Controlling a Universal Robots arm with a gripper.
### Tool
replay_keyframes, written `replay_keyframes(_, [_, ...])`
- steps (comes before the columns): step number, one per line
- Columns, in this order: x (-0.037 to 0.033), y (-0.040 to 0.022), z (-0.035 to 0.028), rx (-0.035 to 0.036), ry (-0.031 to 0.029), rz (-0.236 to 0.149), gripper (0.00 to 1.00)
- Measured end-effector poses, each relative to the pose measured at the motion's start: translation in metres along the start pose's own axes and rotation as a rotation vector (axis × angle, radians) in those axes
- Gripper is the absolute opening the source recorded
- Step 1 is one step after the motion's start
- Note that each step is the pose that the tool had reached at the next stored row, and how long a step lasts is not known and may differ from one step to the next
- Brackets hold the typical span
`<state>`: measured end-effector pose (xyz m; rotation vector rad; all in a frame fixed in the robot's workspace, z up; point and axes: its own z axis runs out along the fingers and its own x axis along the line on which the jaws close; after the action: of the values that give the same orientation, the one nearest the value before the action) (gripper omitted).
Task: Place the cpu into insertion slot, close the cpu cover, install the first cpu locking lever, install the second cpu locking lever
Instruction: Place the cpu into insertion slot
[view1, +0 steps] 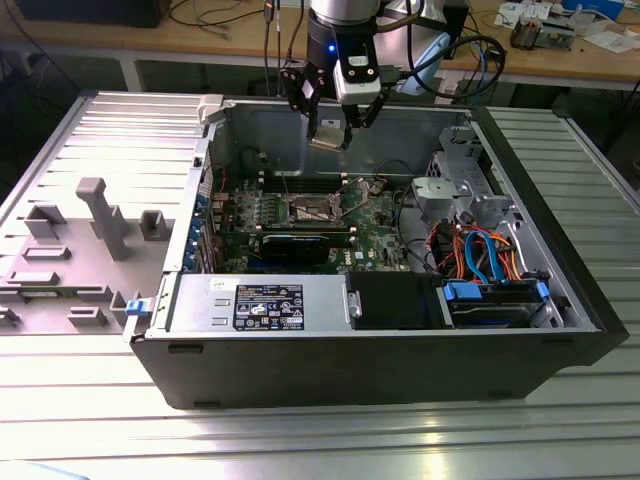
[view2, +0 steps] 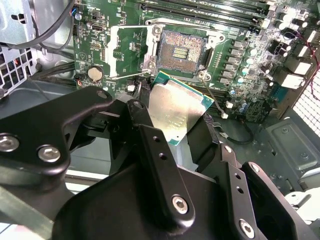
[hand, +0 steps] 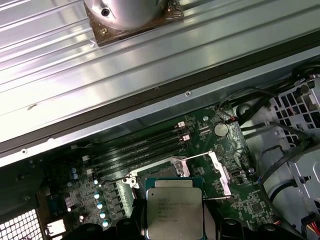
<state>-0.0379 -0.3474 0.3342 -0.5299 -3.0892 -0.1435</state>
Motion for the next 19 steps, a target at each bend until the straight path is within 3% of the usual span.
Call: replay_keyframes(19, [0.0, 0.0, 0.0, -0.0004, -0.0019, 0.022, 0.55])
